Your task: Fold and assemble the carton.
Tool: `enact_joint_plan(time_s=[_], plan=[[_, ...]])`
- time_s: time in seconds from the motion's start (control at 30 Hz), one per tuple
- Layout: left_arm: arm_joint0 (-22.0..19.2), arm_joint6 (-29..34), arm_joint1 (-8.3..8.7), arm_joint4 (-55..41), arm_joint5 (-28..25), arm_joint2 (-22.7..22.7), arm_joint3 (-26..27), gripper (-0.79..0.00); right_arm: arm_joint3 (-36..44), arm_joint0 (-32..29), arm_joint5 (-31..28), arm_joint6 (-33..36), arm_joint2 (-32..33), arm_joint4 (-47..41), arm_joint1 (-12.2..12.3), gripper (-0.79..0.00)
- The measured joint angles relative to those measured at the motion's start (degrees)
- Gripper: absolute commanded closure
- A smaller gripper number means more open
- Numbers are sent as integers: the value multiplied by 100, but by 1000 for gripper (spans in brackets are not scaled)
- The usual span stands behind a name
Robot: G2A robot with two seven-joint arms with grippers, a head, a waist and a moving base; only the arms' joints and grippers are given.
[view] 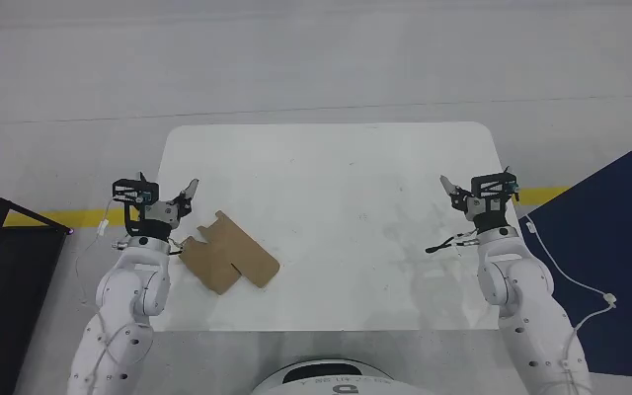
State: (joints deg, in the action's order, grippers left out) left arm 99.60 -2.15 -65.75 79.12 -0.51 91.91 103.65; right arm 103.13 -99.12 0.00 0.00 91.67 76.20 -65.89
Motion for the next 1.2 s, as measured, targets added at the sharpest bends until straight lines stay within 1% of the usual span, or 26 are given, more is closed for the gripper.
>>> enact_joint_plan(time_s=[0.03, 0.1, 0.2, 0.23, 0.3, 0.33, 0.37, 0.43, 0.6, 0.67, 0.7, 0.73, 0.83, 0.9, 0.97, 1.03, 1.07, 1.13, 1.2], plan=[[91, -264, 18, 277, -95, 48, 22, -785, 0, 0, 0, 0, 0, 0, 0, -785], [278, -708, 56, 526, -436, 211, -22, -785, 0, 0, 0, 0, 0, 0, 0, -785], [620, -1508, 153, 943, -1189, 673, -182, -785, 0, 0, 0, 0, 0, 0, 0, -785], [785, -1917, 200, 1210, -1506, 874, -249, -785, 0, 0, 0, 0, 0, 0, 0, -785], [1046, -2656, 276, 1720, -1920, 1173, -354, -785, 0, 0, 0, 0, 0, 0, 0, -785], [1216, -3196, 322, 2055, -2112, 1367, -461, -785, 0, 0, 0, 0, 0, 0, 0, -785], [1319, -3566, 350, 2247, -2207, 1508, -571, -785, 0, 0, 0, 0, 0, 0, 0, -785], [1407, -4082, 372, 2349, -2256, 1753, -826, -785, 0, 0, 0, 0, 0, 0, 0, -785], [1393, -4005, 370, 2281, -2232, 1699, -776, -785, 0, 0, 0, 0, 0, 0, 0, -785], [1464, -4176, 393, 2539, -2070, 1672, -722, -785, 0, 0, 0, 0, 0, 0, 0, -785], [1532, -4392, 412, 2809, -1923, 1683, -731, -785, 0, 0, 0, 0, 0, 0, 0, -785], [1623, -4812, 441, 3243, -1697, 1741, -808, -785, 0, 0, 0, 0, 0, 0, 0, -785], [1765, -5948, 518, 4135, -1104, 1996, -1148, -785, 0, 0, 0, 0, 0, 0, 0, -785], [1815, -6503, 561, 4510, -764, 2164, -1340, -785, 0, 0, 0, 0, 0, 0, 0, -785], [1863, -7016, 602, 4923, -243, 2331, -1518, -785, 0, 0, 0, 0, 0, 0, 0, -785], [1916, -7383, 622, 5306, 348, 2384, -1654, -785, 0, 0, 0, 0, 0, 0, 0, -785], [1935, -7461, 627, 5487, 606, 2374, -1693, -785, 0, 0, 0, 0, 0, 0, 0, -785], [1952, -7465, 626, 5894, 1148, 2275, -1739, -785, 0, 0, 0, 0, 0, 0, 0, -785], [1938, -7363, 620, 6224, 1556, 2158, -1739, -785, 0, 0, 0, 0, 0, 0, 0, -785]])
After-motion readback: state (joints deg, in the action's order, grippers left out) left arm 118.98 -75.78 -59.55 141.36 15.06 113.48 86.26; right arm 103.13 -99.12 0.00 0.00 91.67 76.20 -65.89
